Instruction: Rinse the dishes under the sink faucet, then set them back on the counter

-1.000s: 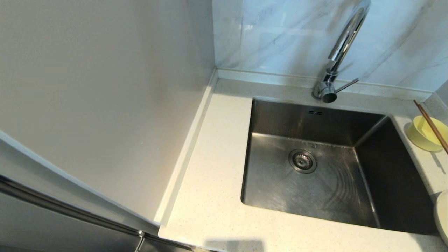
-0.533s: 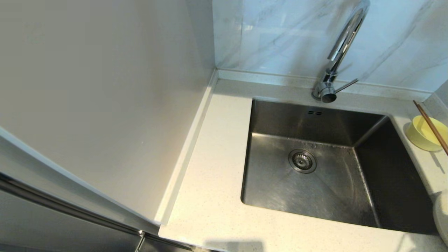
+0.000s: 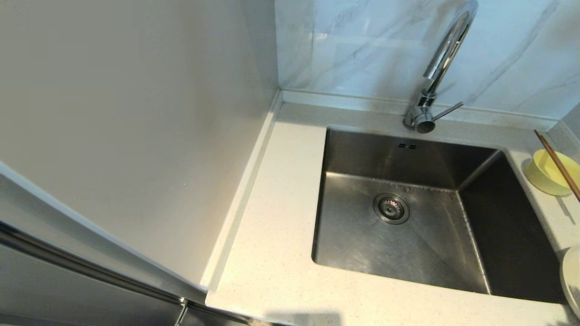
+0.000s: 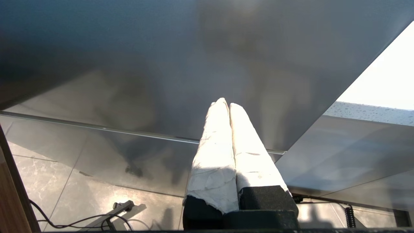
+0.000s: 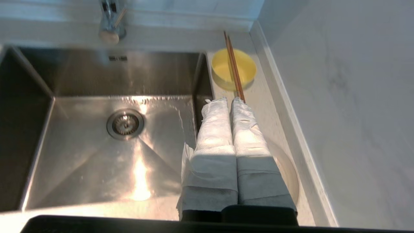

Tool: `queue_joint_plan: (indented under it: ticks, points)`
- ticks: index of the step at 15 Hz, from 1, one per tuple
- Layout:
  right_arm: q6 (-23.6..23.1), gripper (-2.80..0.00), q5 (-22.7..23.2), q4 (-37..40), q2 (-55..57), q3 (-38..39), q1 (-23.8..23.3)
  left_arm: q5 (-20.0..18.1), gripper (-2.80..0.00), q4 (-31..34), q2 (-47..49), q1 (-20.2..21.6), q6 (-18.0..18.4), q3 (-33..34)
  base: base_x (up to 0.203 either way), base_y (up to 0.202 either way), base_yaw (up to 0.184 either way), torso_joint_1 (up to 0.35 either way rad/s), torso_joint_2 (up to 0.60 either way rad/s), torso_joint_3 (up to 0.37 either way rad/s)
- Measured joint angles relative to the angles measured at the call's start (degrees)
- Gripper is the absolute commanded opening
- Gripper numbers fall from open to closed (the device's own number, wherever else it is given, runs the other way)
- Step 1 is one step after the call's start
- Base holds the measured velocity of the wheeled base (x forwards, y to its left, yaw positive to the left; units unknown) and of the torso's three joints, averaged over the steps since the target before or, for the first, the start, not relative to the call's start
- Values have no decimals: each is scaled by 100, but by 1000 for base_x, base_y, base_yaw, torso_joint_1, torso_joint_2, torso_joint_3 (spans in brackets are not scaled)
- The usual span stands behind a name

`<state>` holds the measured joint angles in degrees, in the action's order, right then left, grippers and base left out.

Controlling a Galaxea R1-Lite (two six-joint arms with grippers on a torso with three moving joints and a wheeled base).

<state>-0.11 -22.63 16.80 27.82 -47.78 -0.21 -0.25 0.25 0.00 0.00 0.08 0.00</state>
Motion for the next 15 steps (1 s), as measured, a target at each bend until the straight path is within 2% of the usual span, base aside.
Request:
queue_joint_plan:
  ticks: [4, 8, 11, 15]
  points:
    - [-11, -280, 233, -10, -897, 1081, 23, 4, -280, 0, 0, 0, 2, 0, 0, 0, 0, 0, 0, 0]
    - [-93, -280, 851, -24, -1895, 1820, 73, 0, -280, 0, 0, 0, 0, 0, 0, 0, 0, 0, 0, 0]
    - [-307, -280, 952, -112, -2475, 2472, 72, 0, -280, 0, 0, 0, 2, 0, 0, 0, 0, 0, 0, 0]
    - [-564, -280, 1392, -1342, -2741, 3899, 65, 0, -280, 0, 0, 0, 2, 0, 0, 0, 0, 0, 0, 0]
